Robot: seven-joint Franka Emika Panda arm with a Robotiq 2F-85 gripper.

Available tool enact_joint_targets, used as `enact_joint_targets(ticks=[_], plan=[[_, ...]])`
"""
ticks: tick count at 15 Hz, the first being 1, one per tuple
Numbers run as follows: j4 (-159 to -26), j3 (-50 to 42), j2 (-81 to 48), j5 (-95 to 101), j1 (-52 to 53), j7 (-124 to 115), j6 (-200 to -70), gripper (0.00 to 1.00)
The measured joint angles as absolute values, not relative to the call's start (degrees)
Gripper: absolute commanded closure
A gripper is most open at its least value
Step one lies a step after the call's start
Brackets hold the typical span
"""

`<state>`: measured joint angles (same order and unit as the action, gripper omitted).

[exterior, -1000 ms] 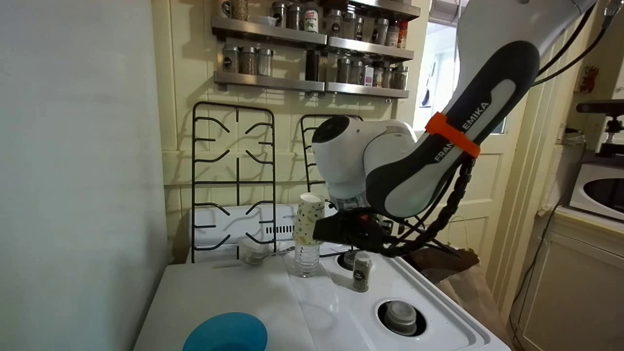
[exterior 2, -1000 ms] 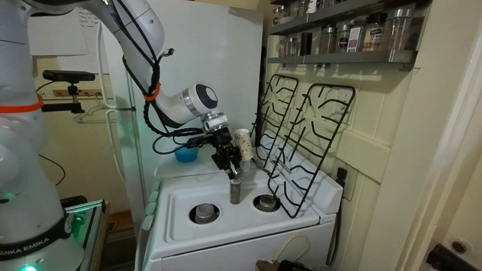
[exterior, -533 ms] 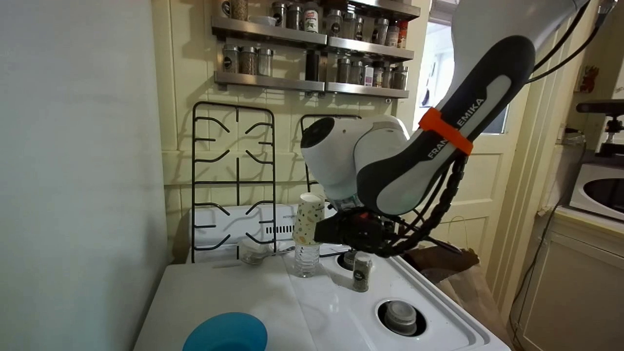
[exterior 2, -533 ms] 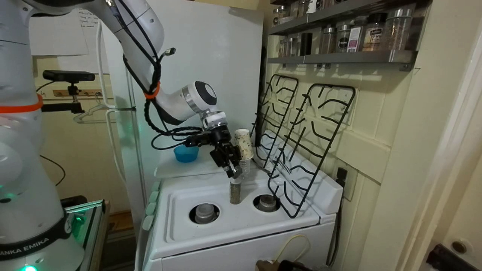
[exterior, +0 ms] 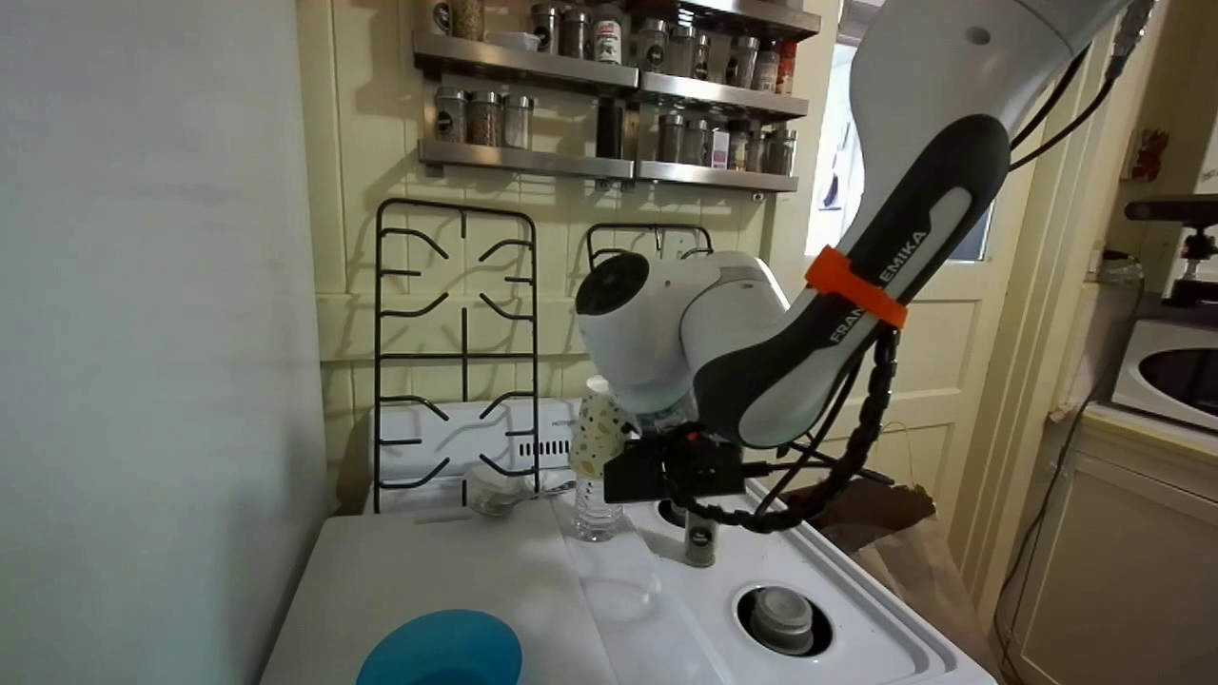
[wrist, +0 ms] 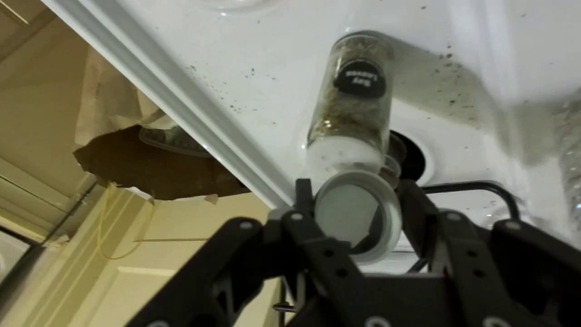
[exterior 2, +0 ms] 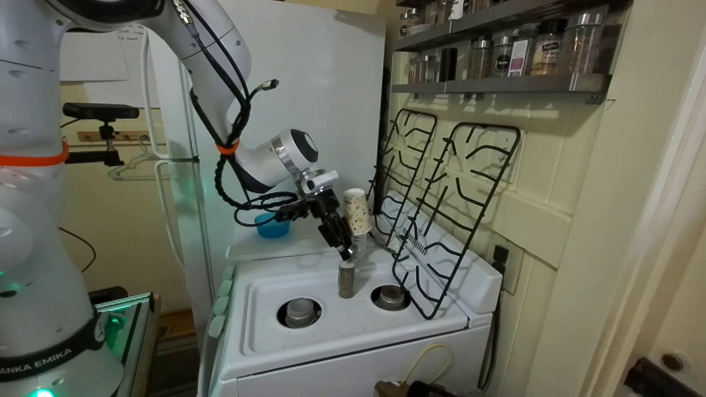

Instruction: Place the spice bottle's lid on the stove

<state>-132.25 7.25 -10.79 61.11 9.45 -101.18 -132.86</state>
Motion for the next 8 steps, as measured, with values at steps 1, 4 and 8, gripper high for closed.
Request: enact_joint_targets(ticks=[1,4,8], plan=[[-132.28,7.48,-10.82,61.82,9.67,-100.4,-133.76,0.76],[-132.39,8.37,-10.74,63.36,10.64,-99.21,-133.89,0.76],[-133.2,8.61,-9.99,64.4,11.04,-99.14,-134.61,0.76]])
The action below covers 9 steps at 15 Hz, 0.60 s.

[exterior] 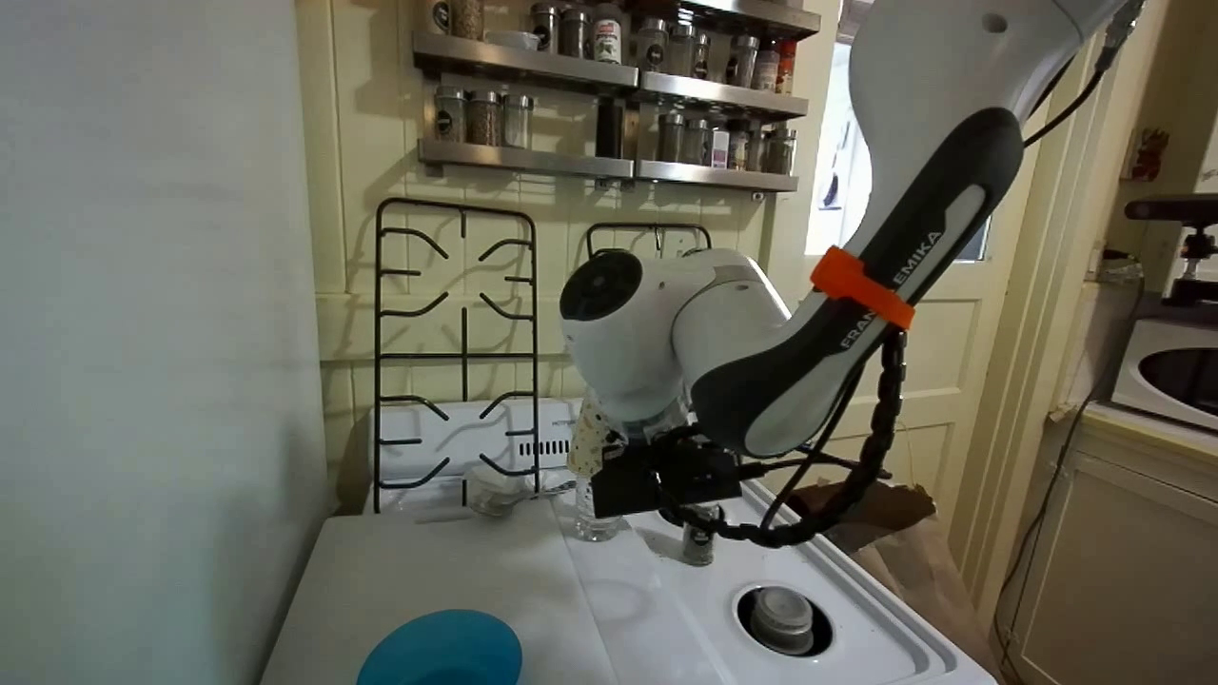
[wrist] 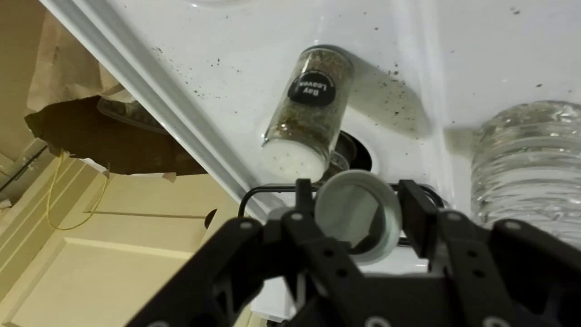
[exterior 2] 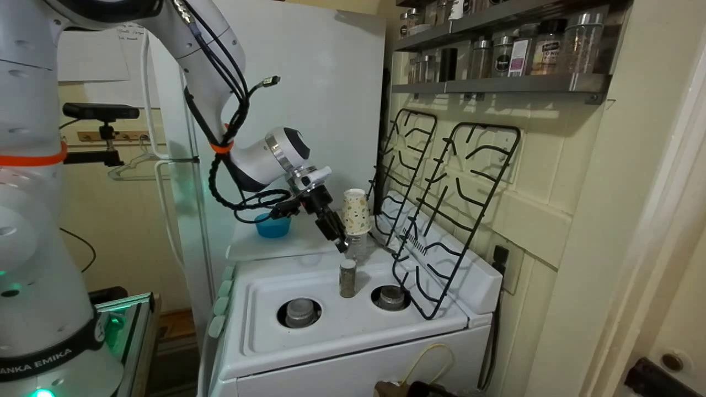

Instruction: Place the spice bottle's lid on the stove

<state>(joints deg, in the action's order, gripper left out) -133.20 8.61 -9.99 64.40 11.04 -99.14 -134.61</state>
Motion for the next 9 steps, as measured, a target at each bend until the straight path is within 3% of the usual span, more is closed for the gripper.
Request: enact_joint_targets(ticks=[9], plan=[[-139.87,7.49,-4.17,70.91,8.93,-93.69,-154.01,0.76]])
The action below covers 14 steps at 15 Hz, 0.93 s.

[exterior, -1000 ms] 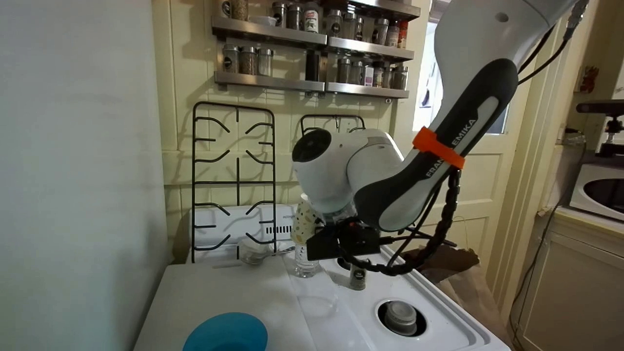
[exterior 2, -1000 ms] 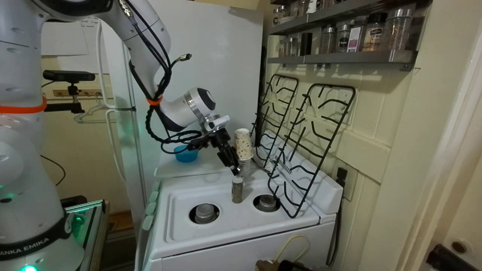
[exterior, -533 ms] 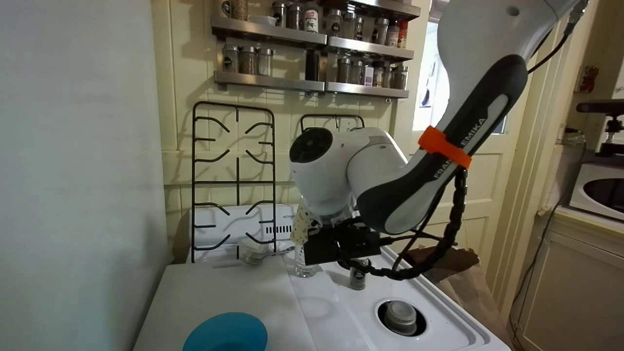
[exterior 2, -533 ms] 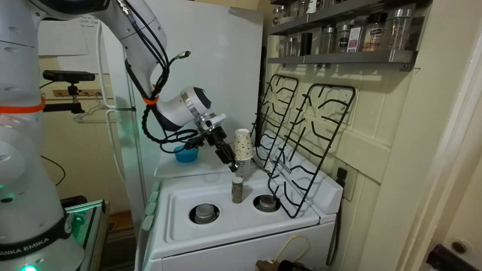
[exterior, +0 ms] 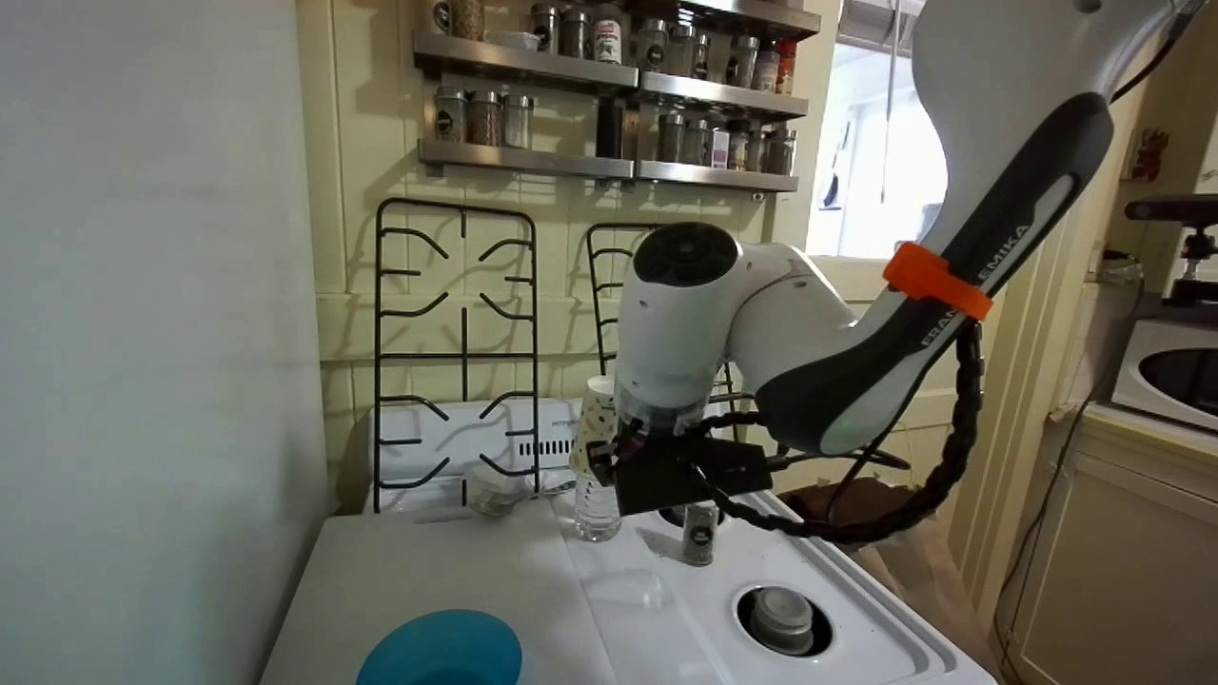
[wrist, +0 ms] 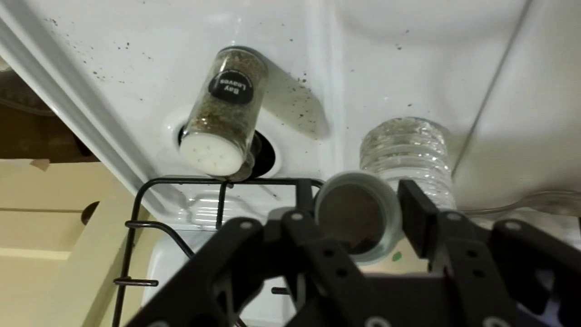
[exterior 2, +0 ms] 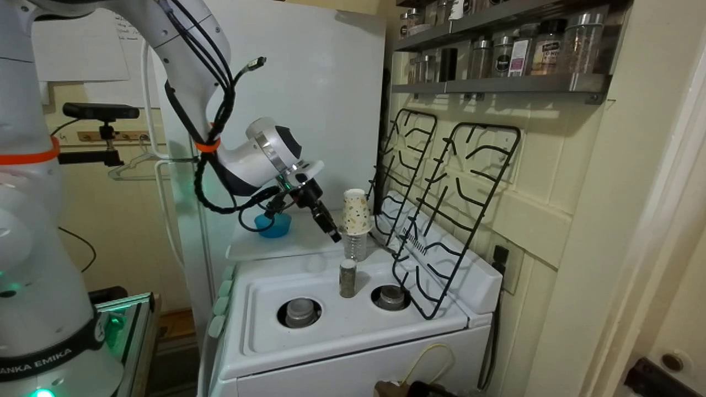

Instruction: Place the spice bottle's lid on the stove

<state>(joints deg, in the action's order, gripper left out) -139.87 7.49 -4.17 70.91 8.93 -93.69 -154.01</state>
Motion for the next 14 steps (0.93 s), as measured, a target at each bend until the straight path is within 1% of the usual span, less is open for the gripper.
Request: enact_joint_targets(ticks=[9,14], plan=[[-142.31,7.43,-3.21,68.69,8.87,-85.3,-155.81,0.76],[-142.18,7.24,-7.22,60.5,7.84,-75.5,-160.27,0.76]])
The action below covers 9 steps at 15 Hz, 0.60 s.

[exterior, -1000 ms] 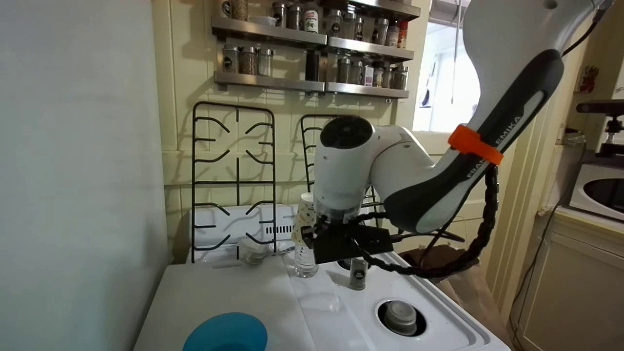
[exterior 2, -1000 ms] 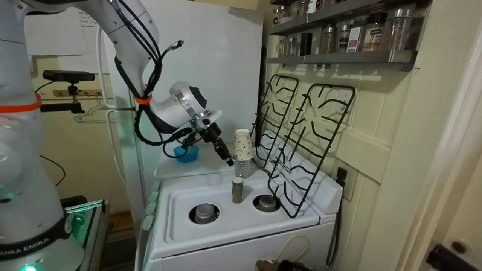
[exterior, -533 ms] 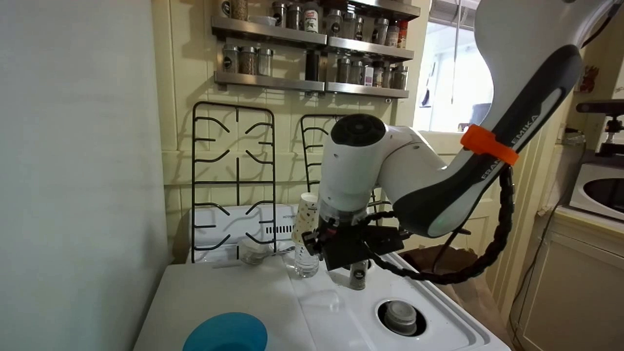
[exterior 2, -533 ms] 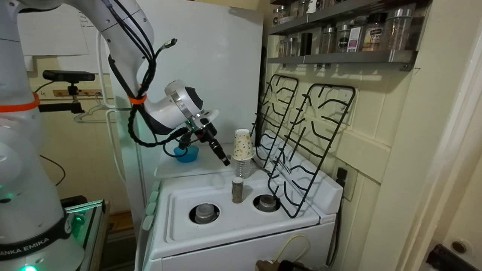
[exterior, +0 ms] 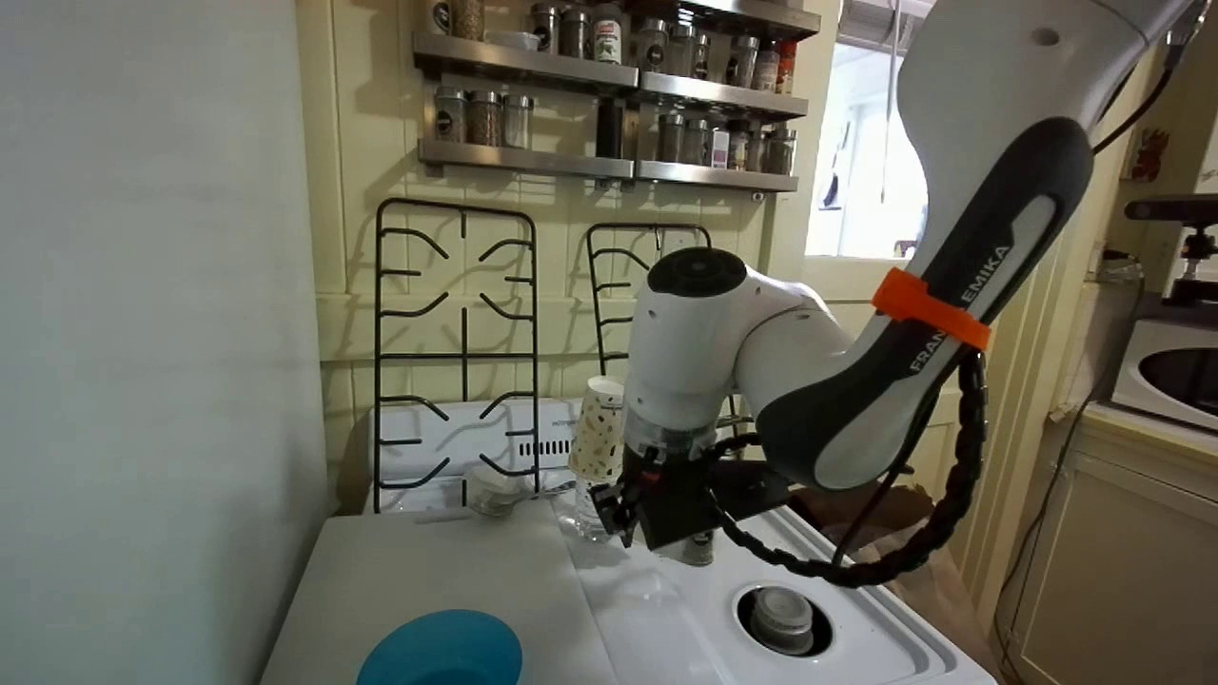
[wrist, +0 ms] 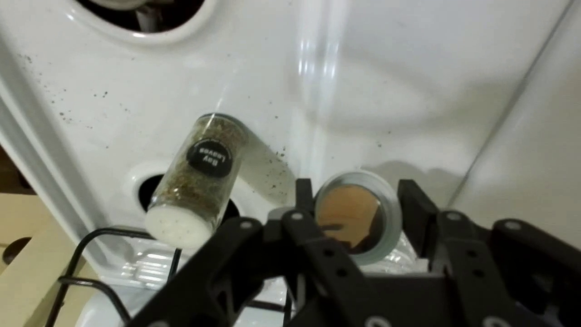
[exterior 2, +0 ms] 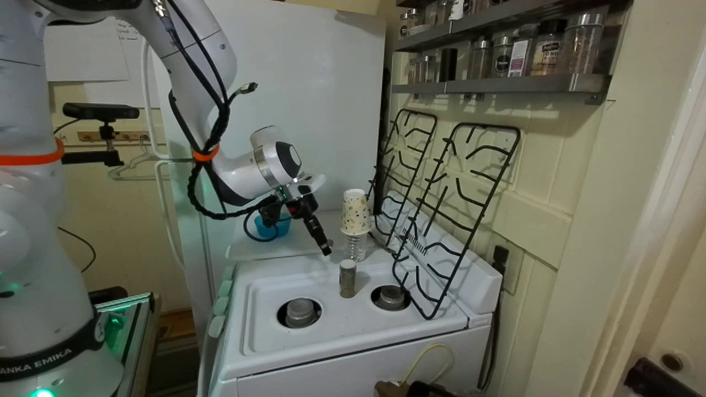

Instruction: Place the spice bottle's lid on the stove

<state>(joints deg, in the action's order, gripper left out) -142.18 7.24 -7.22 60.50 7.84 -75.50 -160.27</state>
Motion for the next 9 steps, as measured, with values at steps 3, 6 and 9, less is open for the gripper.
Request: enact_joint_targets(ticks=[3,6,9], plan=[[-141.8,7.91,-10.64,52.97,6.95,-66.58,-162.5,0.26],[-140.97,10.18,-13.22,45.24,5.74,-57.88,-162.84,0.11],[-140.24,12.84,-13.72,40.85,5.07,-52.48,-162.83,0.0]])
